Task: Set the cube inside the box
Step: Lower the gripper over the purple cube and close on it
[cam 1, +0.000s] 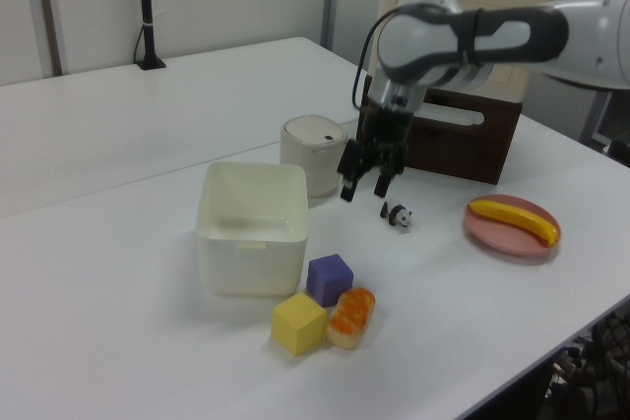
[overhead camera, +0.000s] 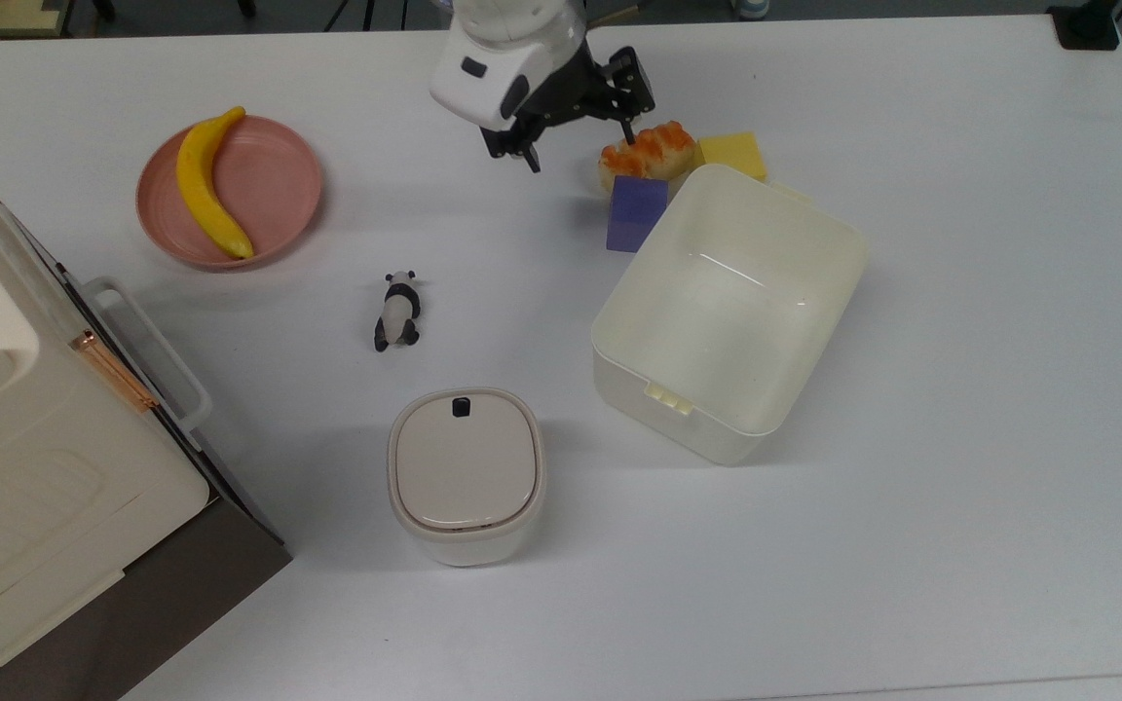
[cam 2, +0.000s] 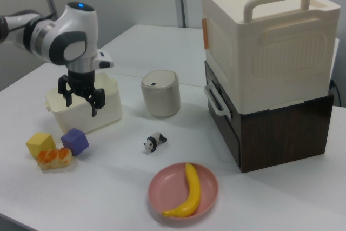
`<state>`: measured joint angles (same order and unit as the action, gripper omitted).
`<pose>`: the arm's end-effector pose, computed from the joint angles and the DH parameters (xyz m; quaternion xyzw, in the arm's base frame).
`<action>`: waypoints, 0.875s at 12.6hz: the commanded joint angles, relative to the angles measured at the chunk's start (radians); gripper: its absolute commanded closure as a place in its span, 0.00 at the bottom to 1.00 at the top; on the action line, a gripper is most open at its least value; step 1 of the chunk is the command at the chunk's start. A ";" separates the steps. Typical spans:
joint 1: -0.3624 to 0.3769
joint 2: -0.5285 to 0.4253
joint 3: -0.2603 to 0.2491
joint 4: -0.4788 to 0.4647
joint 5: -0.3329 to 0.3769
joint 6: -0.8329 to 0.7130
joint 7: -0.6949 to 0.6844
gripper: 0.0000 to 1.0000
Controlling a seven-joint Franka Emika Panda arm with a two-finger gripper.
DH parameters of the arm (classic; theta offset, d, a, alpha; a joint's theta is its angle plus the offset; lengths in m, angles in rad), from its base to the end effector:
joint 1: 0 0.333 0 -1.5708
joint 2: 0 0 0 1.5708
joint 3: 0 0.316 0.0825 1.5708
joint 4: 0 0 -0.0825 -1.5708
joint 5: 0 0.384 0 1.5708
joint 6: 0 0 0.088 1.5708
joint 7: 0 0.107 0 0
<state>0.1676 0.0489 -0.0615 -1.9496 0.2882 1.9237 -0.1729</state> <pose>0.5571 0.0797 0.4497 -0.9871 -0.0834 0.0325 0.1325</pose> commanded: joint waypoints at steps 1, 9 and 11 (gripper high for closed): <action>0.064 -0.024 -0.037 -0.100 0.023 0.096 -0.031 0.00; 0.157 0.066 -0.027 -0.200 0.023 0.310 -0.031 0.00; 0.185 0.083 -0.027 -0.198 0.025 0.322 -0.022 0.00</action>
<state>0.3088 0.1294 -0.0694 -2.1318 0.2885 2.2131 -0.1807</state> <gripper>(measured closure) 0.000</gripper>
